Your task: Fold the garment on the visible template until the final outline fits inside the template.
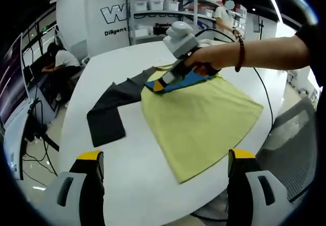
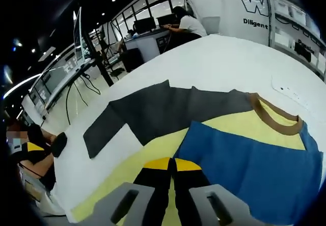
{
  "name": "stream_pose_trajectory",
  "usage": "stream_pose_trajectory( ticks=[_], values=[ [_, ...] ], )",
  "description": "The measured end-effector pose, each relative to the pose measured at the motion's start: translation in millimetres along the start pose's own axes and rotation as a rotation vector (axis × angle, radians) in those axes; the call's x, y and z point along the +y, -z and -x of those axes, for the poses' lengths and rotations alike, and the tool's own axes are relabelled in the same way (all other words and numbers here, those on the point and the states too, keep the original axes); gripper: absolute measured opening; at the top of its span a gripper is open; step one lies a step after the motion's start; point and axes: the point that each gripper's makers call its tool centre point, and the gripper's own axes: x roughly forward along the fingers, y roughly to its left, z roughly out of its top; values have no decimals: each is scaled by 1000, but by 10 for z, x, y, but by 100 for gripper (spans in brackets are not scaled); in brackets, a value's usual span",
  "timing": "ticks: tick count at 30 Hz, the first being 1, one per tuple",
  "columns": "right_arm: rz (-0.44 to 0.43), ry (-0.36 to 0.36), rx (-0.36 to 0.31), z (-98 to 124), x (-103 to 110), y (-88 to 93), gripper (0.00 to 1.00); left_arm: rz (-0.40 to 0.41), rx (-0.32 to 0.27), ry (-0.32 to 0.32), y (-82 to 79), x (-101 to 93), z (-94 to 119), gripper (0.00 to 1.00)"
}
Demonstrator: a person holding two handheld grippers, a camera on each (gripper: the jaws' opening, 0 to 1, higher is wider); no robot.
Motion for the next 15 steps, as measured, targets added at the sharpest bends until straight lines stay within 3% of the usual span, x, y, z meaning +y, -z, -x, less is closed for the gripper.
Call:
stream_pose_trajectory(
  ticks=[9, 15],
  values=[
    [19, -21, 4, 21, 79, 46, 0, 6, 8, -5, 44, 16, 15, 99],
    [21, -51, -37, 97, 75, -33, 16, 3, 2, 0, 28, 1, 12, 99]
  ],
)
